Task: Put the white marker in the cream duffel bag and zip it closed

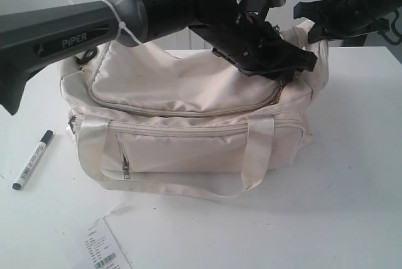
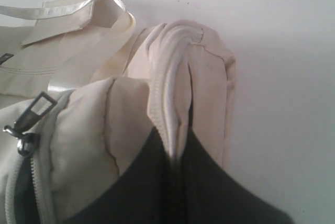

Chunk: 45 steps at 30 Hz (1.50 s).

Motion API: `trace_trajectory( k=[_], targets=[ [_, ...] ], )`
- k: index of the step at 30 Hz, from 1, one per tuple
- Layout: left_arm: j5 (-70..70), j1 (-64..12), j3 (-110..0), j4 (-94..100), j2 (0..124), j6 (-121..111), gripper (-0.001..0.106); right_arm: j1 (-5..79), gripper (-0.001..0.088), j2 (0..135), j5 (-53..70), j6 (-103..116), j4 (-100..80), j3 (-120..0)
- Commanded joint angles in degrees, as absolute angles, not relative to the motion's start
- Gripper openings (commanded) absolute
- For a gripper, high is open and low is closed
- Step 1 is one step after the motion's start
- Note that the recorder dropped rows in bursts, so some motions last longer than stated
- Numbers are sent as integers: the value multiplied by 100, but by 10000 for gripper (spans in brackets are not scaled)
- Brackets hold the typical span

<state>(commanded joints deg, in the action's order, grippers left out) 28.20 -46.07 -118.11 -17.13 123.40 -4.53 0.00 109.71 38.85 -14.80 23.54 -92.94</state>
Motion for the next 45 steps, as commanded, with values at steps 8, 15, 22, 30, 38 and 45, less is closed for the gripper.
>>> trace_trajectory(
  k=[8,15,22,30,38,45],
  targets=[
    [2687,-4607,-11811,-1803,12340,-279,240,0,0,10971,3885,-1480,2354,-9294],
    [2814,-4607,-11811,-1803,12340,-278,246,0,0,10971,3885,-1480,2354,-9294],
    [2893,-4607,-11811,-1803,12340,-278,354,0,0,10971,3885,-1562,2354,-9294],
    [2823,-4607,-11800,-1707,12340,-252,58,0,0,10971,3885,-1562,2354,-9294],
    [2838,-4595,-11813,-1691,12268,-127,0,0,0,10971,3885,-1562,2354,-9294],
    [3280,-4584,-11823,-1472,12061,-127,0,0,0,10971,3885,-1562,2354,-9294]
  ],
)
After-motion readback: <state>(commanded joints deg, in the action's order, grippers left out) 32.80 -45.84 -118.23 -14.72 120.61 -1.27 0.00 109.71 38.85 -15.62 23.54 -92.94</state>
